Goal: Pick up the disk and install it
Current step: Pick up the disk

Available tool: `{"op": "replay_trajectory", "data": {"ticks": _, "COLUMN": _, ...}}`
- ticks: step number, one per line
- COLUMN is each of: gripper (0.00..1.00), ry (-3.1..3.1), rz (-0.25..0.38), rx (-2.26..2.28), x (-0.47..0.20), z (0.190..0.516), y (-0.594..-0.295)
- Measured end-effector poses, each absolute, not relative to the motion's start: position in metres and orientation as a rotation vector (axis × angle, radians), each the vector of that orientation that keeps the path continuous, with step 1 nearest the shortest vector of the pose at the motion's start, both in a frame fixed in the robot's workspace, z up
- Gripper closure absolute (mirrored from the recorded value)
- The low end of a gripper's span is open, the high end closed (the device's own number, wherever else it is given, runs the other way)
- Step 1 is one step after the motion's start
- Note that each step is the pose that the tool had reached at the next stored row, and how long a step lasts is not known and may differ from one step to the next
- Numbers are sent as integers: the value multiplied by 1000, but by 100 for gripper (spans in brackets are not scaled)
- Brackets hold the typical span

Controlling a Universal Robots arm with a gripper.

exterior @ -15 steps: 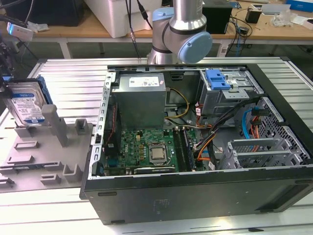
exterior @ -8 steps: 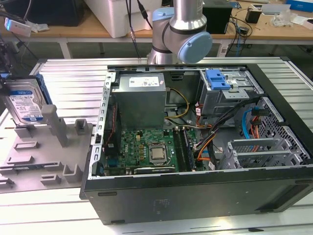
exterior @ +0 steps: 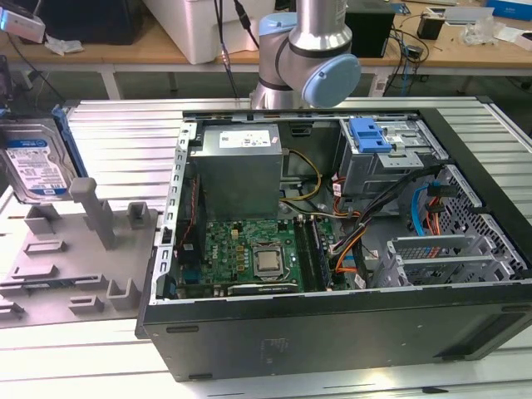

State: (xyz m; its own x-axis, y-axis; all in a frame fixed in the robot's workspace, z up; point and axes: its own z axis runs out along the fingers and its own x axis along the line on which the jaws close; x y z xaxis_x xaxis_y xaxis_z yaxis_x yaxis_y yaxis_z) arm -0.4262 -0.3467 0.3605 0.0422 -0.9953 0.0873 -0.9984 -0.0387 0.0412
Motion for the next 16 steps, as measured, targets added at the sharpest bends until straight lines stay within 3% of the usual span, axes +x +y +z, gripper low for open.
{"op": "replay_trajectory", "data": {"ticks": 16, "gripper": 63, "ry": -2118, "rz": 54, "rx": 2205, "x": -426, "z": 380, "y": -349}}
